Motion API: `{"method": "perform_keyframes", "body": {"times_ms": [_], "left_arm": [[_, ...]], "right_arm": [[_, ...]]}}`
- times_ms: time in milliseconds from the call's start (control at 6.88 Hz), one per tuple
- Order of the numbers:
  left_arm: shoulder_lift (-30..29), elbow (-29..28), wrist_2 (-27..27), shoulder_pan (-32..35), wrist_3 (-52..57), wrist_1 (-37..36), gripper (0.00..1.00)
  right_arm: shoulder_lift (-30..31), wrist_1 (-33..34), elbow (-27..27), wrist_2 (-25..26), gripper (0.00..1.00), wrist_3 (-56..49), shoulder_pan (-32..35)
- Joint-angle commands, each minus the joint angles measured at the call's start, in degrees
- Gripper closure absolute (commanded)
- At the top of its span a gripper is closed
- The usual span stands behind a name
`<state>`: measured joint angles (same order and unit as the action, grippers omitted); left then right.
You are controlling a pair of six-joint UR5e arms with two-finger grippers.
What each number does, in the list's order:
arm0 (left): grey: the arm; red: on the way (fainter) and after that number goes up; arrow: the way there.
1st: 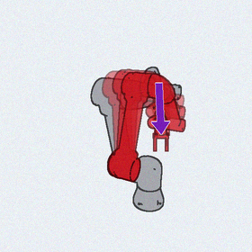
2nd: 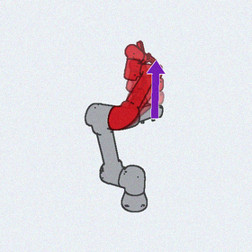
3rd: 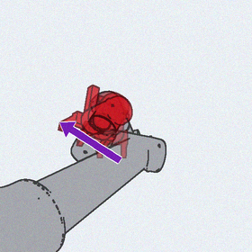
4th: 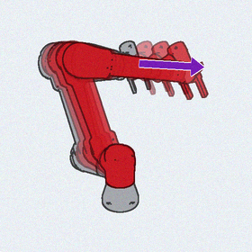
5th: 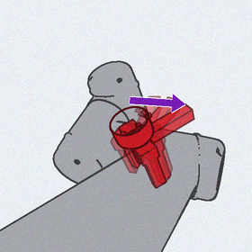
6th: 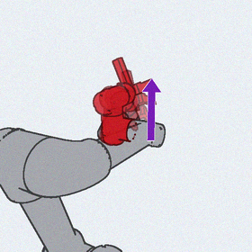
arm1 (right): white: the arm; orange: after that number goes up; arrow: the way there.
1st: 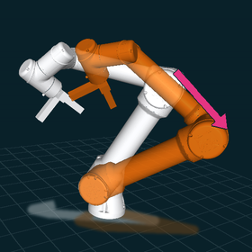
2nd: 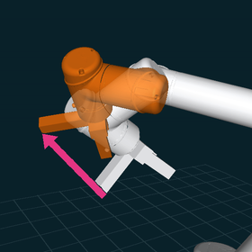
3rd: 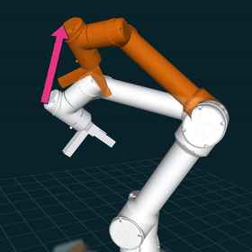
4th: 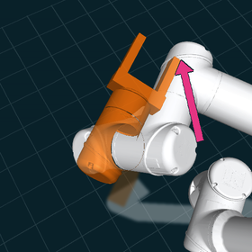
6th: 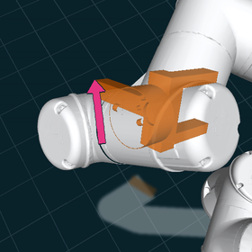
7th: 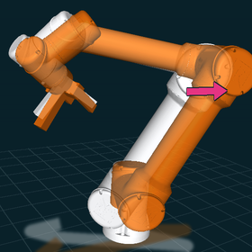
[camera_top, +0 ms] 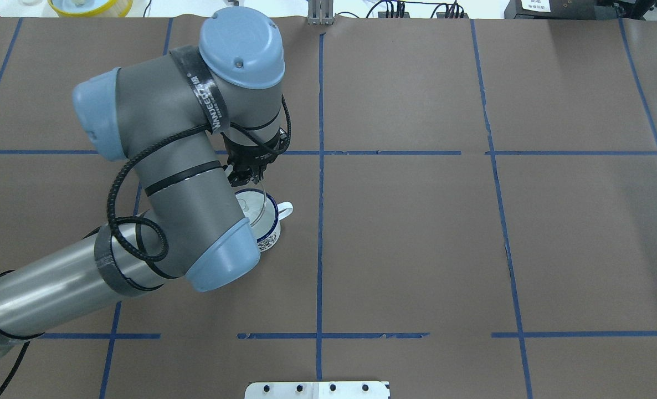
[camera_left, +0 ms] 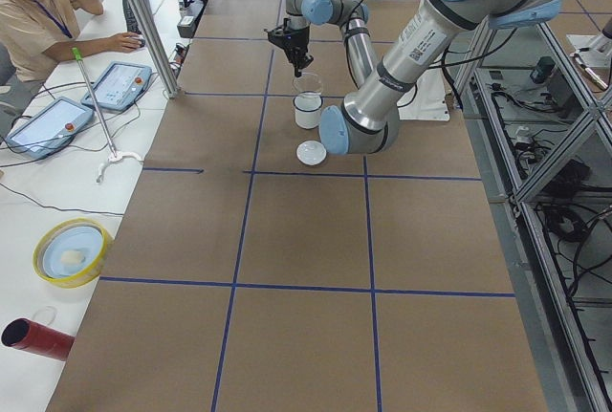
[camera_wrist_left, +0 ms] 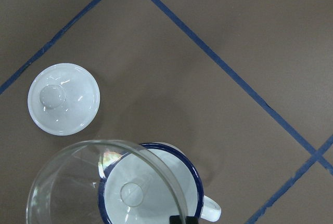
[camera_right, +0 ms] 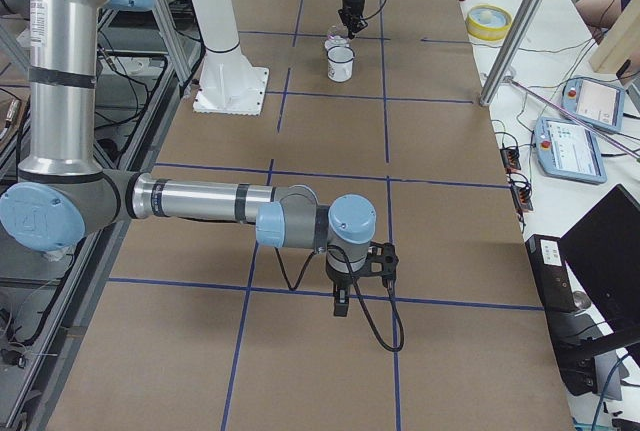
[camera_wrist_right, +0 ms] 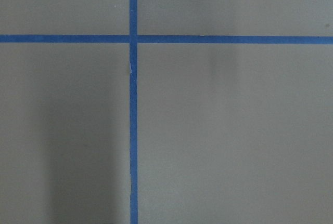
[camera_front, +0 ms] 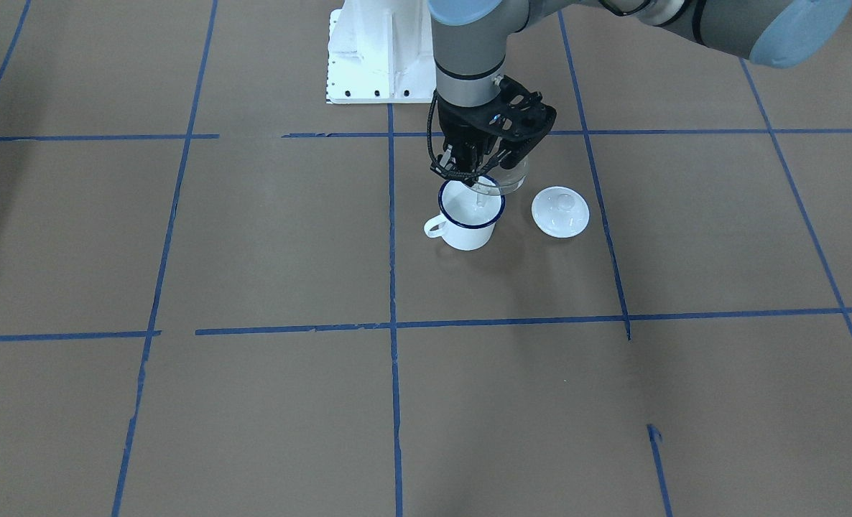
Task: Place funnel on cup
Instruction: 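Lift the funnel and carry it over the open mug, then lower the funnel into the mug mouth and open the left gripper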
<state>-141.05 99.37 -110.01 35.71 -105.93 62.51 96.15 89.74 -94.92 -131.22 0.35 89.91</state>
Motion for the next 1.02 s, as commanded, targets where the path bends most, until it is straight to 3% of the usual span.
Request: {"method": "perform_keyframes", "body": {"times_ms": [0, 291, 873], "left_arm": [[-0.8, -2.6, -0.2, -0.9, 0.3, 0.6, 1.00], [-0.2, -2.8, -0.6, -4.0, 0.4, 1.6, 1.00], [-0.2, -4.9, 0.9, -4.1, 3.9, 3.5, 1.00]], "right_arm": [[0.0, 0.0, 0.0, 0.0, 0.00, 0.0, 0.0], [0.0, 0.0, 0.0, 0.0, 0.00, 0.0, 0.0], [0.0, 0.0, 0.0, 0.0, 0.00, 0.0, 0.0]]}}
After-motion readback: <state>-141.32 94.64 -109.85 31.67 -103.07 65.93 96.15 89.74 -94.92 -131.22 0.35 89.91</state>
